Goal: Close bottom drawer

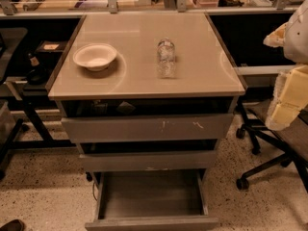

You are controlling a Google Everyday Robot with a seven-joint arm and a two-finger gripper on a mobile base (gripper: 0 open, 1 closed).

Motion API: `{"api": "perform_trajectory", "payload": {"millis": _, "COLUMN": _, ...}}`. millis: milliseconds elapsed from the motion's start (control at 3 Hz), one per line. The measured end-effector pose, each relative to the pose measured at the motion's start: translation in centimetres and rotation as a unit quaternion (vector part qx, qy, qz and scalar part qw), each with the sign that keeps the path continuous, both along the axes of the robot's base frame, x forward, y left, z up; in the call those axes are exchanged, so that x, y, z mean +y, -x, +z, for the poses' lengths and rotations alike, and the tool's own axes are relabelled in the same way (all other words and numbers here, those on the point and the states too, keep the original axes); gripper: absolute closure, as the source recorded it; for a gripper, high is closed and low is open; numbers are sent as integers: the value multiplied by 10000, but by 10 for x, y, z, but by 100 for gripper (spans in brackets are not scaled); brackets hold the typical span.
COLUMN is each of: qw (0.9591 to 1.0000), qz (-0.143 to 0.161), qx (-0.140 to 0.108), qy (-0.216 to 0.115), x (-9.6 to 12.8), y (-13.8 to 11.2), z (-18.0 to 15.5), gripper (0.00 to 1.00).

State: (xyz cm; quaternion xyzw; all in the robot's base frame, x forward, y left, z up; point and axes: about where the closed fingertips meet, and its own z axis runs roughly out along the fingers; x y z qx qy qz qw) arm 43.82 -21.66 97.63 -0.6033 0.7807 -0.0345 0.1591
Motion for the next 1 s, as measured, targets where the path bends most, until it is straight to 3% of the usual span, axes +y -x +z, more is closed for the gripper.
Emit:
{"api": "perform_trajectory", "payload": {"millis": 333, "qw": 10000, "qz": 0, "qx": 0, "qy": 0, "x": 0, "y": 0, "z": 0, "gripper": 0}}
{"api": "perform_trajectory", "payload": {"millis": 667, "qw": 10000, "qz": 0, "qx": 0, "qy": 0, "x": 0, "y": 0, "z": 0, "gripper": 14}}
{"api": "perform_trajectory", "payload": {"millis": 1000, "qw": 10000, "qz": 0, "qx": 0, "qy": 0, "x": 0, "y": 0, "z": 0, "gripper": 38}}
